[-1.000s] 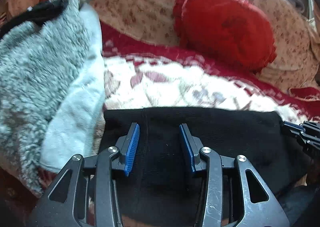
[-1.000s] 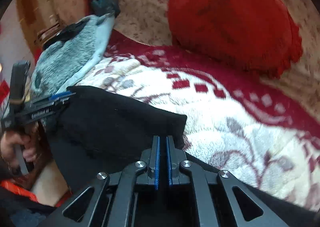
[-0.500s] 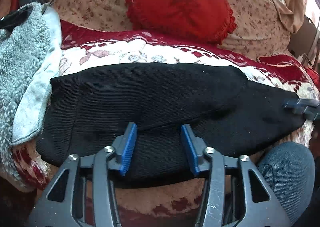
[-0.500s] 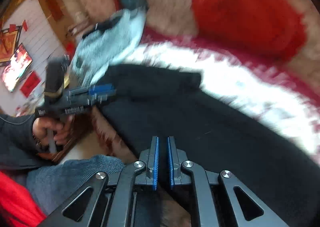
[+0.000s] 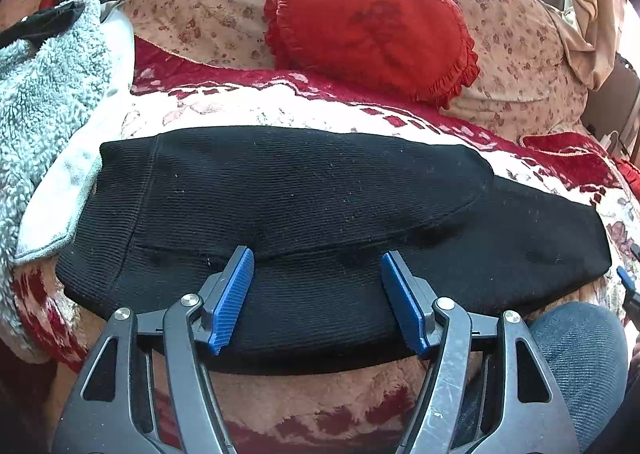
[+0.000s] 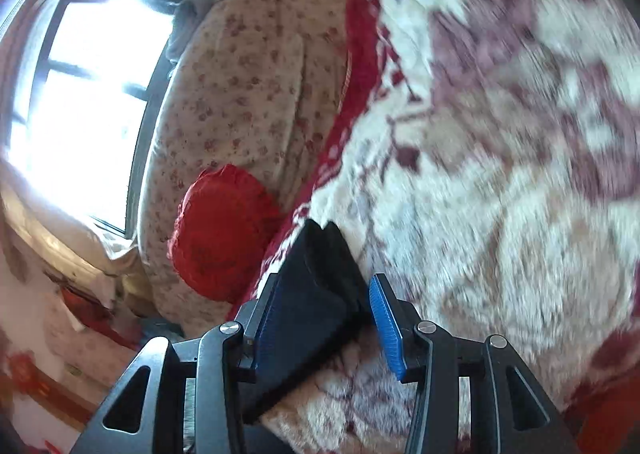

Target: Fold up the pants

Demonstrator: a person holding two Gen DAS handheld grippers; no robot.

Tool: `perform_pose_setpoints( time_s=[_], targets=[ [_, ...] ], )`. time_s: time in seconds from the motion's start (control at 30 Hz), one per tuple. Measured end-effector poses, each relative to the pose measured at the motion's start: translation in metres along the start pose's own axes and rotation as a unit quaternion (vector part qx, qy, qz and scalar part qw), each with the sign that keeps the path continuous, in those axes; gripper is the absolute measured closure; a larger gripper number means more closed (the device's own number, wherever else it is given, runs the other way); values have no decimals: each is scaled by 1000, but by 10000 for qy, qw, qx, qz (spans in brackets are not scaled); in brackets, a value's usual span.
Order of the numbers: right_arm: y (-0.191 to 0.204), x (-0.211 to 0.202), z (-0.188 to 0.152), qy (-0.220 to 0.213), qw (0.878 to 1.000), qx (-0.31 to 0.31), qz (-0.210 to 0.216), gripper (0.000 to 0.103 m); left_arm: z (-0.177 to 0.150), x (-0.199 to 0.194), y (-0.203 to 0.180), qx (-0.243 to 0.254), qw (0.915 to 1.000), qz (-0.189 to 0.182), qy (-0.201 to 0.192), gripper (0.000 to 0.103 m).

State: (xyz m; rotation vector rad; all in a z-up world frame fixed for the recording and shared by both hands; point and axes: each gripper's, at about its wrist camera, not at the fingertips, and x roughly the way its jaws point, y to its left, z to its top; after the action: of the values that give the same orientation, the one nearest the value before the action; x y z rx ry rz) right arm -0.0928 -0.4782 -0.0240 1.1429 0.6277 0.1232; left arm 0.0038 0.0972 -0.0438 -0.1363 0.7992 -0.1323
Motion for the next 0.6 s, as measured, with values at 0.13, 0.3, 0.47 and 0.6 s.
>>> perform_pose_setpoints(
  time_s=[0.13,0.3,0.47,0.6],
  targets=[
    [-11,15,-8,296,9988,379,123,59,0,0,-1,-2,10000,6,0,36],
    [-21,27,-13,424,9979,485,44,62,-1,0,-3,-26,10000,-12,-3,36],
    [-24,28,-9,268,9987,443,12,68,-1,0,-3,-12,10000,-44,-7,33],
    [-24,32,-10,247,9980,516,-253,88,-1,2,-4,13,9998,-176,39,21]
  ],
)
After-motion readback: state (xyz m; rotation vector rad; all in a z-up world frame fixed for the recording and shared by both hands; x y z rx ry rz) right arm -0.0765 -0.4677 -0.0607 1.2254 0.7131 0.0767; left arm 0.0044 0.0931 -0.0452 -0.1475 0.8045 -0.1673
